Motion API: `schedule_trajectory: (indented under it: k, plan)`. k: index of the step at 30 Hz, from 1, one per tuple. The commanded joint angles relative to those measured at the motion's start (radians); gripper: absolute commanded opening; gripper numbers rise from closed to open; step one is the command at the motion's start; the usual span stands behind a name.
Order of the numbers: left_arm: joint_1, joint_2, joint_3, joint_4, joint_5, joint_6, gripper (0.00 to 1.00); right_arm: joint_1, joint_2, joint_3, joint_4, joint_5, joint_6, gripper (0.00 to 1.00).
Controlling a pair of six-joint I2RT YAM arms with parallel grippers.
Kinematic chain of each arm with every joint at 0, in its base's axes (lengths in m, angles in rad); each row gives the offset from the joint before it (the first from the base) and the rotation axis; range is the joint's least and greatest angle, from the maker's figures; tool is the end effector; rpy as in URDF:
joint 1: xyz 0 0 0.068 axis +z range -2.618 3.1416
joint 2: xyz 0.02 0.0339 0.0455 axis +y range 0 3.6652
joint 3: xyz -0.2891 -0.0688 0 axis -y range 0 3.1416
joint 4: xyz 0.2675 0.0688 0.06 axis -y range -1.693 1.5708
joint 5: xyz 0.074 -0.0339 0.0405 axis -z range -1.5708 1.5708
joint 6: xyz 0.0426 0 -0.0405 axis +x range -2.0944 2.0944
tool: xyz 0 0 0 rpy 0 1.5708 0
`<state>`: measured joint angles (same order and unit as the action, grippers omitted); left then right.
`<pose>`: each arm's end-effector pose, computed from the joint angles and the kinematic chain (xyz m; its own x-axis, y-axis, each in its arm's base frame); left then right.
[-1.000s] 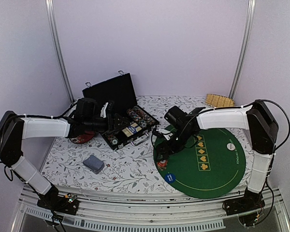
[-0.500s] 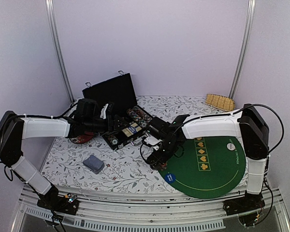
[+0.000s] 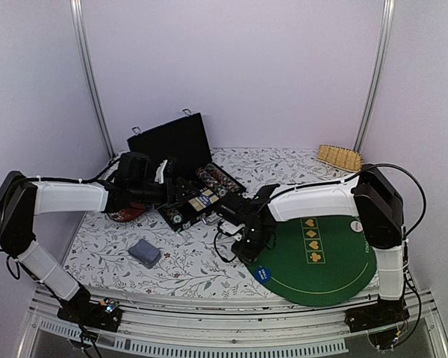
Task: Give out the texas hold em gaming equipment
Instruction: Adjust the poker chips pile in the small blind area, then pick up the pile of poker chips from the chip case.
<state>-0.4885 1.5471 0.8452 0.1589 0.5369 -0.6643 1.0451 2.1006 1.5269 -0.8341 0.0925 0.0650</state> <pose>0.2996 -0.1839 0.2185 -0.8463 -0.1502 -0.5112 0.3407 0.5851 -0.7359 0.2253 0.3805 0.1533 -0.5496 -0.8184 -0.1678 -0.8198 0.5670 -0.0804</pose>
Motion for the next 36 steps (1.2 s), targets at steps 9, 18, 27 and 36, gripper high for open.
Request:
schedule_trajectory:
  k: [9,18,27,36]
  plan:
    - [0.008,0.01,-0.008,0.004,0.002,0.013,0.8,0.009,0.032,0.007,-0.03,0.043,-0.001,0.41]
    - [0.008,-0.003,0.099,-0.28,-0.17,0.162,0.8,0.009,-0.071,-0.01,0.01,0.043,-0.046,0.99]
    - [0.007,0.071,0.353,-0.717,-0.517,0.432,0.81,0.004,-0.321,-0.071,0.151,-0.072,-0.221,0.99]
    - [0.004,0.268,0.45,-0.873,-0.539,0.691,0.78,-0.124,-0.584,-0.266,0.426,-0.119,-0.257,0.99]
